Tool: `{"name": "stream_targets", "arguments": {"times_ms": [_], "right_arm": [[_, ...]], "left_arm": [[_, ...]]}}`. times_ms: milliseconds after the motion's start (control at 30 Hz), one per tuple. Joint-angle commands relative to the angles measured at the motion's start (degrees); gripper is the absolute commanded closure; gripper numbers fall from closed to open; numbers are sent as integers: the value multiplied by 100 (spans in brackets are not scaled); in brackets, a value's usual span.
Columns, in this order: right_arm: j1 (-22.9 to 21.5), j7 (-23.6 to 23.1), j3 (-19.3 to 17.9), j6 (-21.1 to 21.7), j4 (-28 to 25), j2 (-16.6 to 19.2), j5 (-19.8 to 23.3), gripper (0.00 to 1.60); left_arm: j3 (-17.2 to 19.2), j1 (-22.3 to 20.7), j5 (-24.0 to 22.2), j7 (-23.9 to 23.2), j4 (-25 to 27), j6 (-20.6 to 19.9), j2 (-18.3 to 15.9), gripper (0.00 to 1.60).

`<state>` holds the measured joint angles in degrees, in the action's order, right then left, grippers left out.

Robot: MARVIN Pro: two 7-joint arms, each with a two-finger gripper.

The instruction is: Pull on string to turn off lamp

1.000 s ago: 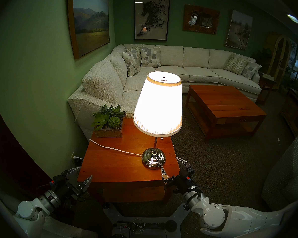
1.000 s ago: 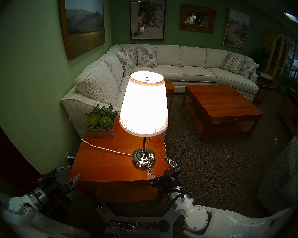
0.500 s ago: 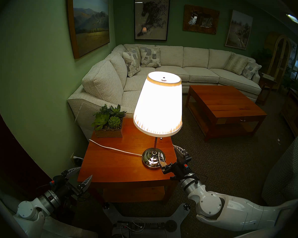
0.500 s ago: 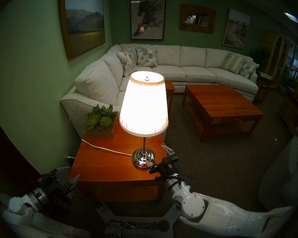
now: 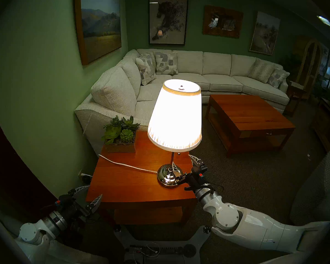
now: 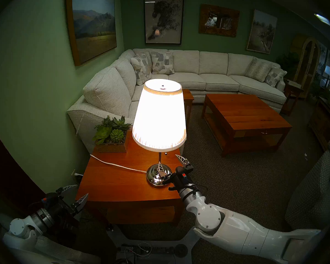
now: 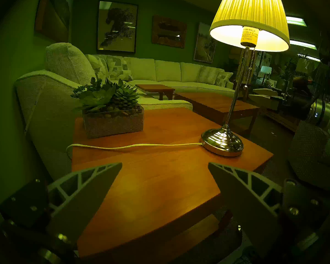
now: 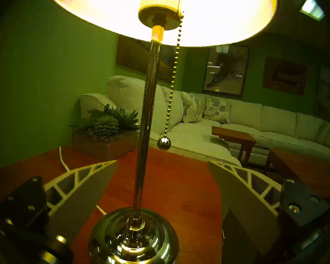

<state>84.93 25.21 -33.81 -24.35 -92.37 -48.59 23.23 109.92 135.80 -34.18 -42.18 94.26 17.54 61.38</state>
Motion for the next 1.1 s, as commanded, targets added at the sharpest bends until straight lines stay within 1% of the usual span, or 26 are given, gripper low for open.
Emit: {"name": "stream_targets", "arguments": {"times_ms": [0,67,233,333,400,633,700,1067], "right_arm": [[-164,46,-118,-37,-333,24,-127,0],[-66,78,-96,-39,-450,97,-173,0],[74,171,-50,-91,-377,100,-234,0],[29,163,-89,-121,-316,86,-187,0],[-37,181,-157,-66,-405,129,-147,0],[-117,159,-224,-68,-392,159,-92,0],[-161,162,-242,-41,-344,139,-118,0],[-401,43,-353,-31,-66,26,20,0]], "left_arm": [[47,-16,-22,-4,105,25,-12,0],[48,-14,-22,-3,108,24,-12,0],[51,-10,-21,-1,114,21,-10,0],[51,-11,-21,-1,114,21,-10,0],[49,-14,-21,-3,109,23,-11,0],[48,-16,-21,-4,107,23,-11,0],[48,-16,-20,-4,106,23,-10,0],[48,-17,-19,-6,105,23,-9,0]]}}
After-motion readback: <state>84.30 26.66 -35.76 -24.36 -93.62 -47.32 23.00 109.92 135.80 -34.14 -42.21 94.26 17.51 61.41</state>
